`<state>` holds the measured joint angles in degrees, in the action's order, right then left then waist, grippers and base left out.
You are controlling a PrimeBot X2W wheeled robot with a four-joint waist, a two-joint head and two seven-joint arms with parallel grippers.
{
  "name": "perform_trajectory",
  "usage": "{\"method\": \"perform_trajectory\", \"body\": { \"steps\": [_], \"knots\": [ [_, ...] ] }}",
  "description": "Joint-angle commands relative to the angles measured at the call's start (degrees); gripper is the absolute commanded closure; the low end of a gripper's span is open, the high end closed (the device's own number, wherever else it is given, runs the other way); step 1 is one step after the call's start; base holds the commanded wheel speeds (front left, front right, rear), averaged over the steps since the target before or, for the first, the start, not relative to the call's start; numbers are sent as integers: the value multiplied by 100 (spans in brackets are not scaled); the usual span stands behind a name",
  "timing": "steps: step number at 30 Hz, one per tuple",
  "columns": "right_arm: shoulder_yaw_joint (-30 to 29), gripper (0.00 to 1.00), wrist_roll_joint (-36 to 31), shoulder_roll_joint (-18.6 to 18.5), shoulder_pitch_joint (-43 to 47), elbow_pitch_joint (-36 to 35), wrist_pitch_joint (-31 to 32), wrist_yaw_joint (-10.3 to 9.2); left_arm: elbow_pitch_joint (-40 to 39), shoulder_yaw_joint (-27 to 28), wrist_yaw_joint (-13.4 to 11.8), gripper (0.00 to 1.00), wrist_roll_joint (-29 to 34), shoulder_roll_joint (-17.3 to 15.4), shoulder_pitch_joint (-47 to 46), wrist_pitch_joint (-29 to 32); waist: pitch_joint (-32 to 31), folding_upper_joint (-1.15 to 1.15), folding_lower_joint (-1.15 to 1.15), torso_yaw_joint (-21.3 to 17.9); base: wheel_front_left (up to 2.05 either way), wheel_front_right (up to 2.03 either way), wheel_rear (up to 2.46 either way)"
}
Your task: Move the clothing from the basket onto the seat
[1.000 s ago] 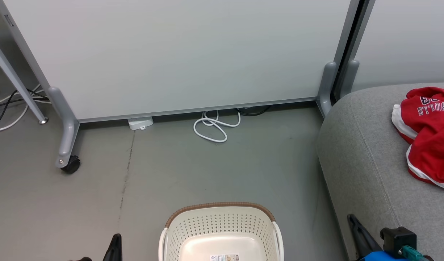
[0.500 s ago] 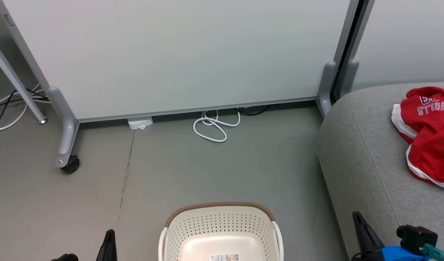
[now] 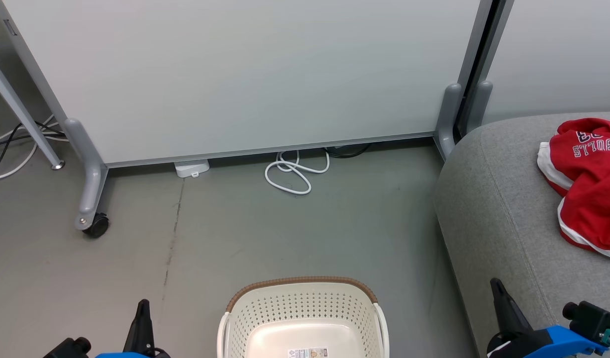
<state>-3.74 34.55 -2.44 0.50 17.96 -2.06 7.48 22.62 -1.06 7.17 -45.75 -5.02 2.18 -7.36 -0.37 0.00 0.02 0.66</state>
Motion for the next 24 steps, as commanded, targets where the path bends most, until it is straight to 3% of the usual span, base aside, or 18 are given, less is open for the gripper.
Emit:
{"method": "perform_trajectory", "body": {
  "steps": [1, 24],
  "knots": [
    [-24, 100, 232, -23, -170, -107, 32, 1, -114, 53, 14, 100, -190, -15, -188, 49, 1, 0, -1, -1, 0, 0, 0],
    [-111, 100, 2057, -35, -350, -213, 305, 2, -368, 295, 25, 100, -1654, 59, -425, 492, 14, 0, -1, -16, 0, 0, 0]
  ]
}}
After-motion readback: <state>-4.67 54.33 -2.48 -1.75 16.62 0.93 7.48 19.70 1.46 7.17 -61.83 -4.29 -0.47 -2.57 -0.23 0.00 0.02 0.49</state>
